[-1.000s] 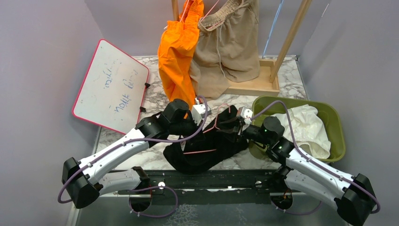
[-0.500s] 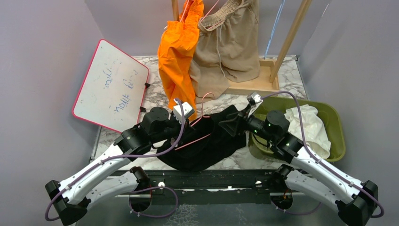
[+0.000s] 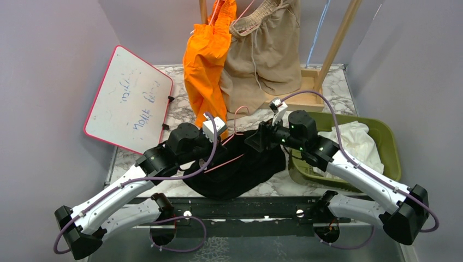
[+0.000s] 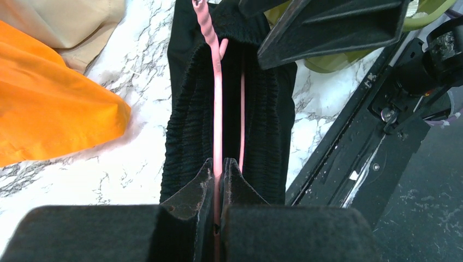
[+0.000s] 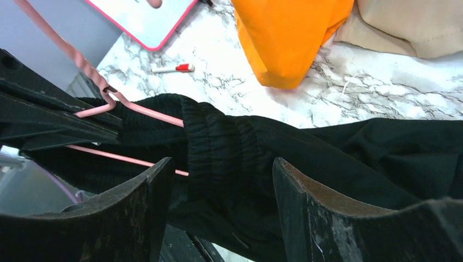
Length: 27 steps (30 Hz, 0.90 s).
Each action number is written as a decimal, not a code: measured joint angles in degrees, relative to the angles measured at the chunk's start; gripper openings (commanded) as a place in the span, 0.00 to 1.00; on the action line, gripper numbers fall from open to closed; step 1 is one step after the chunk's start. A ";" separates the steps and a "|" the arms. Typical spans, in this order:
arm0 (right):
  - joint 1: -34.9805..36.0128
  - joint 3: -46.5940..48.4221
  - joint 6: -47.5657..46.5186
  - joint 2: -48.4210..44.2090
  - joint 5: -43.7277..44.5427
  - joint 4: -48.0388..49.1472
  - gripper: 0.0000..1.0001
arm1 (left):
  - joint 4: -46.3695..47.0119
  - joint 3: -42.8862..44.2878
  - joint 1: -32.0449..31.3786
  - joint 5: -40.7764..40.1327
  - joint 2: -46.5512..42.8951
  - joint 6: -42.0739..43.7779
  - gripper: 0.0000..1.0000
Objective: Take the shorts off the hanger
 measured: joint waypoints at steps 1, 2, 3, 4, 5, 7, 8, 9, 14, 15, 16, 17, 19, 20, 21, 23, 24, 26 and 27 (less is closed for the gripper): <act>0.50 0.33 -0.26 0.50 0.76 -0.46 0.65 | 0.00 0.00 0.00 -0.07 0.00 -0.07 0.00; 1.07 0.79 -0.61 0.96 1.38 -0.90 0.65 | 0.00 0.00 0.00 -0.13 0.00 -0.20 0.00; 1.73 1.29 -1.20 1.46 1.97 -1.27 0.63 | 0.02 0.00 0.00 -0.20 0.00 -0.24 0.00; 2.45 1.95 -1.66 1.99 2.60 -1.75 0.60 | 0.04 0.00 0.00 -0.26 0.00 -0.33 0.00; 3.19 2.64 -2.21 2.54 3.69 -2.14 0.56 | 0.07 0.00 0.00 -0.28 0.00 -0.44 0.00; 4.92 4.09 -3.61 3.85 6.80 -2.54 0.44 | 0.20 0.00 0.00 -0.35 0.02 -0.55 0.00; 5.46 4.46 -4.15 4.22 7.98 -2.54 0.36 | 0.28 0.00 0.00 -0.39 0.07 -0.61 0.00; 6.03 4.66 -4.68 4.55 9.57 -2.51 0.31 | 0.33 0.00 0.00 -0.48 0.13 -0.63 0.00; 7.23 4.74 -5.92 4.68 18.88 -2.80 0.10 | 0.37 0.00 0.00 -0.92 0.28 -0.83 0.00; 7.21 4.70 -5.99 4.52 20.41 -2.69 0.06 | 0.37 0.00 0.00 -1.11 0.22 -0.90 0.00; 7.21 4.66 -6.08 4.37 21.88 -2.56 0.03 | 0.37 -0.02 0.00 -1.25 0.15 -0.96 0.00; 7.21 4.50 -6.08 4.07 23.21 -2.27 0.01 | 0.39 -0.07 0.00 -1.31 0.02 -1.03 0.00; 7.21 4.37 -6.10 3.58 25.79 -1.95 0.01 | 0.55 -0.46 0.00 -1.55 -0.61 -1.11 0.00; 7.23 4.37 -6.10 3.50 27.06 -1.79 0.01 | 0.76 -0.83 0.00 -1.66 -1.07 -1.14 0.00; 7.23 4.39 -6.10 3.52 28.17 -1.70 0.01 | 0.83 -1.22 0.00 -1.77 -1.66 -1.20 0.00; 7.23 4.39 -6.10 4.09 30.14 -1.77 0.01 | 0.85 -1.92 0.00 -1.95 -2.78 -1.29 0.00; 7.23 4.39 -6.08 4.55 30.91 -1.84 0.01 | 0.83 -2.12 0.00 -2.03 -3.17 -1.31 0.00; 7.30 4.39 -6.01 5.57 32.59 -1.95 0.01 | 0.83 -2.43 0.00 -2.23 -4.15 -1.31 0.00; 7.30 4.39 -5.99 6.08 33.31 -1.95 0.01 | 0.79 -2.58 0.00 -2.27 -4.74 -1.31 0.00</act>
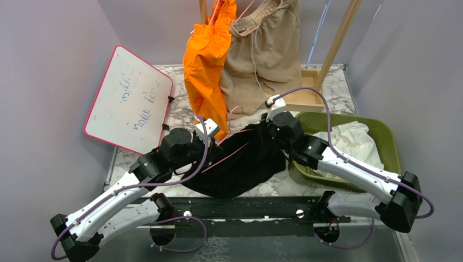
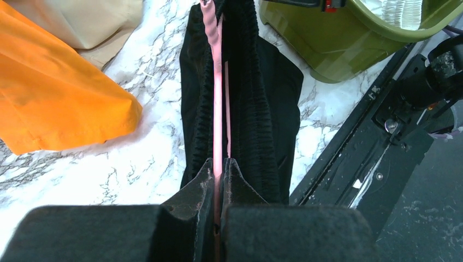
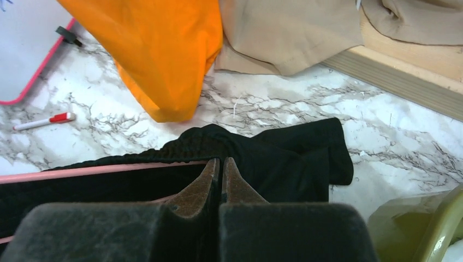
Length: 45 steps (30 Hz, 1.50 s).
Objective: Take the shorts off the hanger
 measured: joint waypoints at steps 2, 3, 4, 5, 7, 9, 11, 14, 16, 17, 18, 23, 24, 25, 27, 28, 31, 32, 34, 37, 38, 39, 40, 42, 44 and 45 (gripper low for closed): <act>0.04 0.02 0.07 0.83 1.11 0.07 0.01 | -0.07 -0.46 0.00 -0.02 -0.96 -0.02 0.00; 0.07 0.07 0.15 1.25 1.49 0.04 0.01 | -0.20 -0.72 0.00 -0.04 -1.46 -0.09 0.00; 0.02 0.22 0.24 1.66 1.92 0.00 0.01 | -0.35 -1.01 0.00 -0.09 -2.03 -0.17 0.00; -0.09 0.35 0.39 2.05 2.14 0.00 0.01 | -0.50 -1.27 0.00 -0.11 -2.54 -0.20 0.00; -0.63 0.57 0.50 2.62 2.14 -0.11 0.01 | -0.70 -1.79 0.00 -0.17 -3.63 -0.44 0.00; -1.84 0.98 0.70 3.06 2.08 -0.48 0.01 | -0.85 -2.08 0.00 -0.33 -4.52 -0.70 0.00; -4.00 1.44 1.40 3.34 1.31 -0.76 0.01 | -0.87 -2.16 0.00 -0.55 -5.22 -1.05 0.00; -6.51 1.75 2.05 3.34 -0.66 -0.94 0.01 | -0.79 -2.45 0.00 -0.96 -6.51 -1.49 0.00; -6.75 2.16 2.19 3.48 -2.08 -1.18 0.01 | -0.81 -2.78 0.00 -1.22 -7.26 -1.70 0.00; -6.75 2.32 2.19 3.54 -2.69 -1.22 0.01 | -0.83 -2.89 0.00 -1.31 -7.50 -1.75 0.00; -6.82 2.36 2.27 3.65 -3.15 -1.25 0.01 | -0.85 -2.95 0.00 -1.40 -7.74 -1.90 0.00; -7.80 2.36 4.61 5.18 -3.87 -2.10 0.01 | -1.18 -3.10 0.00 -2.34 -9.16 -2.58 0.00; -8.44 2.36 5.22 5.42 -4.26 -2.34 0.01 | -1.36 -3.19 0.00 -2.82 -9.79 -2.69 0.00; -9.18 2.36 5.84 5.49 -4.83 -2.64 0.01 | -1.44 -3.39 0.00 -3.10 -10.54 -2.80 0.00; -10.58 2.36 6.78 5.46 -5.64 -2.89 0.01 | -1.70 -3.61 0.00 -3.28 -11.91 -2.91 0.00; -11.08 2.36 7.13 5.44 -5.97 -2.86 0.01 | -1.77 -3.63 0.00 -3.32 -12.52 -2.97 0.00; -11.65 2.36 7.50 5.46 -6.88 -3.63 0.01 | -1.20 -3.63 0.00 -3.32 -13.70 -3.06 0.00; -11.76 2.36 7.48 5.46 -7.17 -4.13 0.01 | -0.61 -3.63 0.00 -3.32 -13.99 -3.21 0.00; -11.96 2.36 7.48 5.60 -7.72 -4.81 0.01 | 0.00 -3.63 0.00 -3.39 -14.53 -3.45 0.00; -12.28 2.27 7.56 5.84 -9.66 -5.22 0.01 | 0.11 -3.63 0.00 -3.78 -15.21 -3.91 0.00; -12.31 2.05 7.65 5.84 -10.43 -5.16 0.01 | 0.09 -3.63 0.00 -3.96 -15.26 -3.98 0.00; -12.33 1.70 7.74 5.79 -11.21 -4.98 0.01 | 0.09 -3.63 0.00 -4.02 -15.26 -4.07 0.00; -12.35 1.25 7.93 5.75 -11.87 -4.70 0.01 | 0.11 -3.63 0.00 -4.07 -15.26 -4.11 0.00; -12.63 -0.24 8.15 5.68 -13.84 -4.50 0.03 | 0.04 -3.63 0.00 -4.11 -14.23 -4.44 0.00; -12.70 -0.55 8.17 5.44 -14.62 -4.02 0.05 | 0.26 -3.63 0.00 -4.50 -13.25 -4.85 0.00; -12.72 -0.68 8.17 5.27 -14.82 -3.89 0.07 | 0.68 -3.67 0.00 -4.74 -12.31 -5.16 0.00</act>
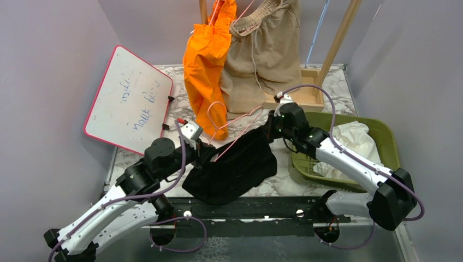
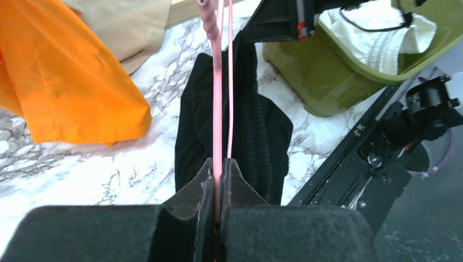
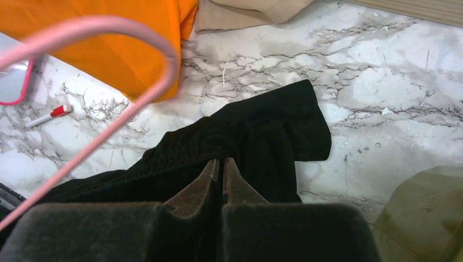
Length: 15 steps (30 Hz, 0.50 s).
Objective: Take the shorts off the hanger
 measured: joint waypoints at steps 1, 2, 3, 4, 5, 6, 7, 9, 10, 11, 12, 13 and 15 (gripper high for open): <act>-0.11 -0.17 0.09 -0.15 -0.11 0.28 0.10 | 0.09 -0.02 0.00 -0.28 0.24 -0.22 0.00; -0.24 -0.44 0.24 -0.31 -0.17 0.63 0.14 | 0.85 -0.31 0.00 -0.48 2.38 -0.46 0.00; -0.35 -0.76 0.37 -0.39 -0.22 0.94 0.17 | 1.57 -0.72 0.00 -0.68 3.48 -0.79 0.00; -0.48 -1.11 0.55 -0.42 -0.33 0.98 0.18 | 2.23 -1.25 0.00 -0.79 4.63 -1.11 0.00; -0.55 -1.42 0.83 -0.39 -0.48 0.79 0.20 | 2.75 -1.68 0.00 -0.81 5.44 -1.33 0.00; -0.63 -1.68 1.03 -0.26 -0.74 0.26 0.23 | 3.74 -2.43 0.00 -0.79 6.67 -1.68 0.00; -0.66 -1.90 1.40 -0.09 -1.14 -0.44 0.27 | 4.63 -3.28 0.00 -0.79 7.87 -2.03 0.00; -0.66 -2.95 2.34 -0.04 -2.23 -0.92 0.36 | 5.86 -5.16 0.00 -0.79 9.81 -2.97 0.00; -0.66 -3.89 2.78 -0.37 -2.89 -0.98 0.41 | 6.43 -6.19 0.00 -0.79 10.49 -3.50 0.00; -0.66 -5.07 3.21 -0.92 -3.58 -1.11 0.45 | 7.08 -7.19 0.00 -0.79 10.88 -4.00 0.00; -0.66 -6.60 3.85 -1.92 -4.42 -1.40 0.48 | 7.91 -8.17 0.00 -0.79 11.02 -4.42 0.00; -0.66 -7.96 4.39 -3.10 -5.11 -1.62 0.48 | 8.63 -9.20 0.00 -0.79 11.04 -4.94 0.00; -0.66 -10.45 5.70 -6.25 -7.21 -1.73 0.48 | 10.05 -10.75 0.00 -0.79 11.04 -5.88 0.00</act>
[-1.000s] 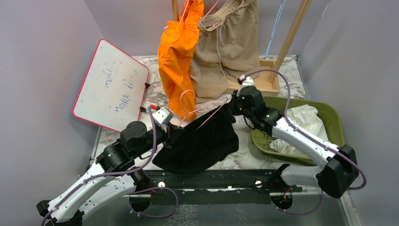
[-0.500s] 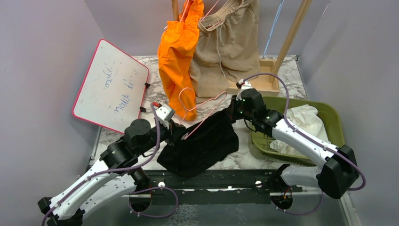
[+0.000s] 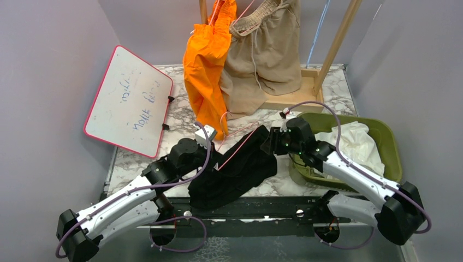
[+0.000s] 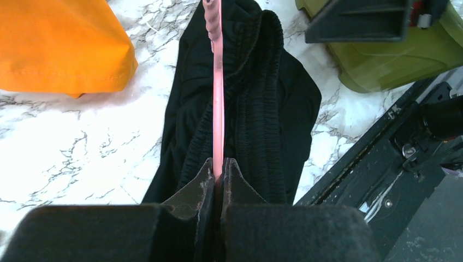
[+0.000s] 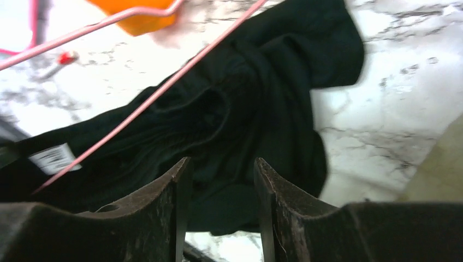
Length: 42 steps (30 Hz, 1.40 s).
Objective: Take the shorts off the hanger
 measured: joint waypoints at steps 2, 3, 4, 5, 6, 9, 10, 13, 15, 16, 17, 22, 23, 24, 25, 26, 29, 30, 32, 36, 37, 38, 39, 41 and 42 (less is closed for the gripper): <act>0.00 -2.21 1.77 -3.30 -3.39 1.55 0.49 | 1.62 -1.01 0.00 0.11 -0.02 -0.81 0.00; 0.00 -3.56 3.30 -4.85 -5.73 3.48 0.49 | 2.49 -1.44 0.00 0.24 -0.04 -1.18 0.00; -0.02 -5.20 5.33 -6.14 -8.39 6.62 0.49 | 3.30 -1.86 0.00 0.46 -0.04 -1.55 0.00; 0.02 -7.21 7.72 -7.06 -11.17 10.84 0.49 | 3.98 -2.21 0.00 0.72 -0.02 -1.84 0.00; 0.31 -9.70 10.60 -7.50 -13.90 16.22 0.49 | 4.83 -2.64 0.00 1.18 0.00 -2.21 0.00; 3.80 -14.12 17.27 -5.68 -16.17 27.21 0.50 | 7.34 -3.74 0.00 2.60 0.35 -3.30 0.00; 5.84 -14.38 18.60 -4.48 -16.09 29.42 0.50 | 8.04 -3.98 0.00 3.04 0.50 -3.56 0.00; 12.24 -14.12 21.57 -0.42 -14.67 37.42 0.50 | 9.57 -4.52 0.00 4.24 0.72 -4.37 0.00; 14.67 -14.14 23.28 1.44 -12.96 42.45 0.49 | 9.92 -4.68 0.00 4.72 0.70 -4.61 0.00; 15.10 -14.16 23.93 2.25 -11.72 44.96 0.49 | 10.05 -4.70 0.00 4.96 0.70 -4.68 0.00; 15.21 -14.16 24.39 2.95 -10.58 47.10 0.48 | 10.23 -4.72 0.00 5.09 0.66 -4.83 0.00; 15.23 -13.22 25.73 6.32 -7.52 55.25 0.46 | 10.36 -4.87 0.00 5.53 0.24 -5.25 0.00; 15.23 -12.50 25.81 7.19 -7.41 56.28 0.45 | 10.43 -5.03 0.00 5.55 0.22 -5.29 0.00; 15.28 -11.69 26.05 8.24 -7.41 57.05 0.45 | 10.47 -5.16 0.00 5.55 0.22 -5.33 0.00; 15.34 -10.86 26.27 9.27 -7.41 57.72 0.44 | 10.49 -5.27 0.00 5.57 0.22 -5.44 0.00; 15.43 -10.03 26.64 10.40 -7.43 58.49 0.44 | 10.60 -5.35 0.00 5.57 0.22 -5.46 0.00; 15.58 -8.41 27.26 13.55 -7.48 60.11 0.37 | 10.75 -5.38 0.00 5.60 0.22 -5.53 0.00; 15.61 -8.09 27.32 14.60 -7.48 60.33 0.33 | 10.80 -5.38 0.00 5.60 0.22 -5.62 0.00; 15.67 -7.98 27.71 16.57 -7.30 60.81 0.23 | 10.78 -5.38 0.00 5.60 0.20 -5.70 0.00; 15.82 -7.93 27.78 17.49 -6.99 61.96 0.06 | 10.27 -5.46 0.11 5.55 0.00 -5.77 0.00; 15.93 -7.82 27.54 17.49 -6.99 62.16 0.02 | 10.12 -5.46 0.11 5.46 -0.20 -5.75 0.04; 16.00 -7.58 27.21 17.49 -6.95 62.07 0.01 | 9.94 -5.46 0.11 5.42 -0.42 -5.75 0.10; 16.06 -7.15 26.73 17.46 -6.84 61.64 0.01 | 9.90 -5.46 0.11 5.07 -0.66 -5.73 0.18; 16.28 -6.14 25.83 17.31 -6.14 60.22 0.01 | 9.90 -5.46 0.13 4.13 -1.03 -5.64 0.34; 16.37 -5.51 24.96 17.03 -5.07 58.93 0.01 | 9.81 -5.44 0.11 3.76 -1.16 -5.66 0.38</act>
